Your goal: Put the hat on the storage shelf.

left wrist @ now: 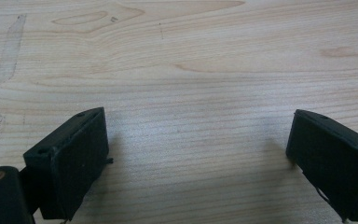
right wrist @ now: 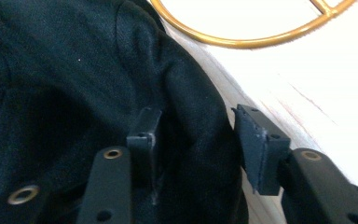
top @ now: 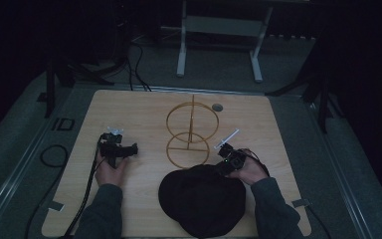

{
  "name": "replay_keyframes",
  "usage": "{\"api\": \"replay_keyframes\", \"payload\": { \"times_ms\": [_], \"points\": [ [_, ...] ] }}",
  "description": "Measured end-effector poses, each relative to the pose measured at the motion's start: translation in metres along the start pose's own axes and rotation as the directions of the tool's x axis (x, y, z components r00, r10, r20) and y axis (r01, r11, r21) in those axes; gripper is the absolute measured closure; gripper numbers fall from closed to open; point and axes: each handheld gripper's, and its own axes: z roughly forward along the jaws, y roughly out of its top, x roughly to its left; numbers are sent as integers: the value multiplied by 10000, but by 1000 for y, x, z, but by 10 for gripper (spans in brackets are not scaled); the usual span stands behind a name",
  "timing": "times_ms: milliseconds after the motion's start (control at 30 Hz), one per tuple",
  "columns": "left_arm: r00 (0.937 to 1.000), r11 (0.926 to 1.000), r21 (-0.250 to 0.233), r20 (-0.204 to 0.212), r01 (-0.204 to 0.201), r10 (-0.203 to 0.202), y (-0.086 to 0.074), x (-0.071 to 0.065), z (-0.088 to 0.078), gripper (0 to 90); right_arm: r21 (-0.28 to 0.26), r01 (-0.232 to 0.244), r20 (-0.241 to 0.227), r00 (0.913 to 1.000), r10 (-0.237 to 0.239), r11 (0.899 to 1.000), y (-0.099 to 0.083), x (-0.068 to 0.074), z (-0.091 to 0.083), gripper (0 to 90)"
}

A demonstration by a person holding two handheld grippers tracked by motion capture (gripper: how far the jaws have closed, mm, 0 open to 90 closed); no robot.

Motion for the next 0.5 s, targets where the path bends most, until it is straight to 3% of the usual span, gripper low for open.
{"api": "replay_keyframes", "payload": {
  "times_ms": [167,367,433,500],
  "points": [
    [10000,10000,0,0,-1,1,0,0,0,53,121,26,184,9998,-28,9999,-3,0,-5,497],
    [10000,10000,-1,-1,-1,1,0,0,0,53,1077,179,242,9995,-207,9940,-1,0,8,455],
    [10000,10000,-4,0,0,0,0,0,0,53,1507,266,44,9996,-276,9882,-1,0,16,525],
    [10000,10000,-4,2,0,0,0,0,0,53,1535,373,-16,9993,-375,9874,1,1,16,609]
  ]
}}
